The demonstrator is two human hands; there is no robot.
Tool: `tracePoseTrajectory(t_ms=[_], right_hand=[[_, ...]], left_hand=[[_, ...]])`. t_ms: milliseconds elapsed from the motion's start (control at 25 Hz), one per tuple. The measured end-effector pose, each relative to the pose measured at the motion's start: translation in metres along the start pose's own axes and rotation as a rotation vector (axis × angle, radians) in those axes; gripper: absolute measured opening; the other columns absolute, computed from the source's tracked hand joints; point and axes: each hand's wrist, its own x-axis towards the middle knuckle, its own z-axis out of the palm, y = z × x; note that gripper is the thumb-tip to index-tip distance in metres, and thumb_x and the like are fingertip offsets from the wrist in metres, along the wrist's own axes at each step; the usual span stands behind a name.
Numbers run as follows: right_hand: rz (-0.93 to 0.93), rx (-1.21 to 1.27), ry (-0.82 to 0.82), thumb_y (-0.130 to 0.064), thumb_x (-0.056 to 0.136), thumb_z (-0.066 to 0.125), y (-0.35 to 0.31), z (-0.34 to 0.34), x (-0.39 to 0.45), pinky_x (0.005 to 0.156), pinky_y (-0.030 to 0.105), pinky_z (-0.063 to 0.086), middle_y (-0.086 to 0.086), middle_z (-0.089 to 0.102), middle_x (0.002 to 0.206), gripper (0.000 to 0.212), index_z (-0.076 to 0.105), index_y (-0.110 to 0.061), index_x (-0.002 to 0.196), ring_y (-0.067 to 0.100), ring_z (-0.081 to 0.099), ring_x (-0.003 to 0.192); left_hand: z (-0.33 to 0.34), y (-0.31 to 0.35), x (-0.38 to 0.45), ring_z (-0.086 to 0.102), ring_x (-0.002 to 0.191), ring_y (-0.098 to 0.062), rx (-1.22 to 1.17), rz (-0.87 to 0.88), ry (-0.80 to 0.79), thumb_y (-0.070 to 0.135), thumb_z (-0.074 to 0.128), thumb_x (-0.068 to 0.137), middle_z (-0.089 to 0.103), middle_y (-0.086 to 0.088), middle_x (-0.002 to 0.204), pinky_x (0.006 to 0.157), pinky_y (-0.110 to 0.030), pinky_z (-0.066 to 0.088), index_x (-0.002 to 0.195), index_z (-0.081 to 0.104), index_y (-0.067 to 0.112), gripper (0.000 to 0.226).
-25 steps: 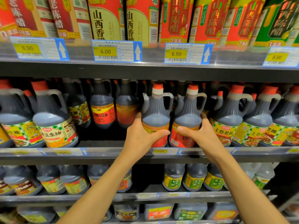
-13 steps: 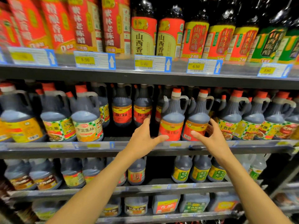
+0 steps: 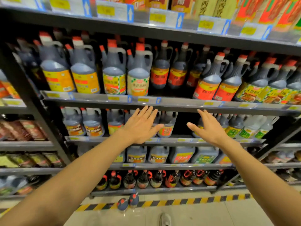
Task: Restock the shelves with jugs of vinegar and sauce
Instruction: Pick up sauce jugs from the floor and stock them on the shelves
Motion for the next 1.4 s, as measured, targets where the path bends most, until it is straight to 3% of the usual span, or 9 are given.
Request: tracePoseTrajectory(t_ms=[320,520,680,720,840,920,1120,1240,1400], right_hand=[[-0.147,-0.139,-0.186,-0.08,0.085,0.03,-0.057,0.092,-0.014,0.128,0.053,0.011,0.004,0.002,0.174,0.101,0.011,-0.022,0.165,0.028,0.002,0.16],[-0.253,-0.243,-0.355,-0.083,0.087,0.02,-0.051,0.202,-0.012,0.13,0.047,-0.001,-0.002,-0.016,0.172,0.096,-0.001,-0.03,0.165,0.022,-0.013,0.16],[-0.335,-0.302,-0.438,-0.093,0.073,-0.011,-0.012,0.323,-0.017,0.129,0.044,-0.006,-0.001,-0.019,0.17,0.113,-0.003,-0.028,0.165,0.024,-0.015,0.159],[-0.348,-0.323,-0.45,-0.092,0.075,-0.01,-0.002,0.353,-0.017,0.129,0.044,-0.007,0.0,-0.017,0.171,0.111,-0.002,-0.026,0.165,0.024,-0.015,0.159],[-0.346,-0.331,-0.483,-0.081,0.091,0.02,0.032,0.457,-0.015,0.128,0.044,-0.007,0.0,-0.013,0.173,0.094,-0.004,-0.027,0.165,0.023,-0.014,0.159],[-0.337,-0.295,-0.473,-0.082,0.086,0.016,0.057,0.53,-0.012,0.128,0.044,-0.005,-0.002,-0.011,0.173,0.098,-0.001,-0.028,0.165,0.023,-0.01,0.16],[-0.366,-0.138,-0.405,-0.077,0.093,0.03,0.122,0.709,-0.01,0.128,0.04,0.001,-0.003,0.001,0.174,0.089,0.01,-0.028,0.165,0.021,0.001,0.161],[-0.397,-0.123,-0.385,-0.086,0.086,0.017,0.147,0.794,0.005,0.129,0.037,-0.001,-0.005,-0.002,0.174,0.098,0.007,-0.029,0.165,0.016,-0.004,0.16],[-0.454,-0.141,-0.332,-0.075,0.098,0.03,0.17,0.865,0.02,0.129,0.043,0.001,-0.007,0.001,0.174,0.084,0.007,-0.03,0.165,0.016,-0.002,0.16]], left_hand=[[0.078,-0.067,-0.095,-0.006,0.159,-0.023,-0.089,-0.26,-0.082,0.083,-0.01,0.081,-0.005,-0.006,0.173,0.128,-0.048,0.002,0.164,-0.004,0.016,0.107],[0.17,-0.086,-0.134,0.0,0.16,-0.024,-0.154,-0.418,-0.151,0.084,-0.009,0.08,0.002,-0.004,0.173,0.129,-0.049,0.004,0.165,0.003,0.018,0.108],[0.291,-0.103,-0.146,0.009,0.159,-0.024,-0.113,-0.515,-0.168,0.081,-0.009,0.086,0.014,-0.005,0.172,0.127,-0.051,0.012,0.165,0.011,0.018,0.103],[0.322,-0.106,-0.146,0.008,0.16,-0.024,-0.123,-0.534,-0.186,0.08,-0.008,0.086,0.012,-0.005,0.172,0.128,-0.05,0.011,0.165,0.01,0.019,0.102],[0.438,-0.111,-0.145,0.001,0.16,-0.023,-0.089,-0.512,-0.22,0.079,-0.023,0.078,0.003,-0.005,0.173,0.128,-0.047,0.006,0.165,0.001,0.019,0.108],[0.513,-0.118,-0.142,0.001,0.16,-0.023,-0.061,-0.49,-0.226,0.081,-0.034,0.071,0.002,-0.005,0.173,0.127,-0.045,0.006,0.165,0.001,0.019,0.118],[0.696,-0.147,-0.129,-0.003,0.16,-0.017,-0.108,-0.415,-0.227,0.079,-0.005,0.083,-0.003,-0.003,0.173,0.128,-0.042,0.008,0.164,-0.003,0.014,0.104],[0.776,-0.164,-0.119,-0.005,0.159,-0.017,-0.032,-0.377,-0.199,0.083,-0.008,0.085,-0.006,-0.002,0.173,0.128,-0.04,0.009,0.164,-0.005,0.013,0.106],[0.842,-0.176,-0.11,-0.007,0.159,-0.015,0.07,-0.332,-0.152,0.084,-0.011,0.081,-0.006,-0.002,0.173,0.128,-0.04,0.004,0.164,-0.006,0.014,0.108]])
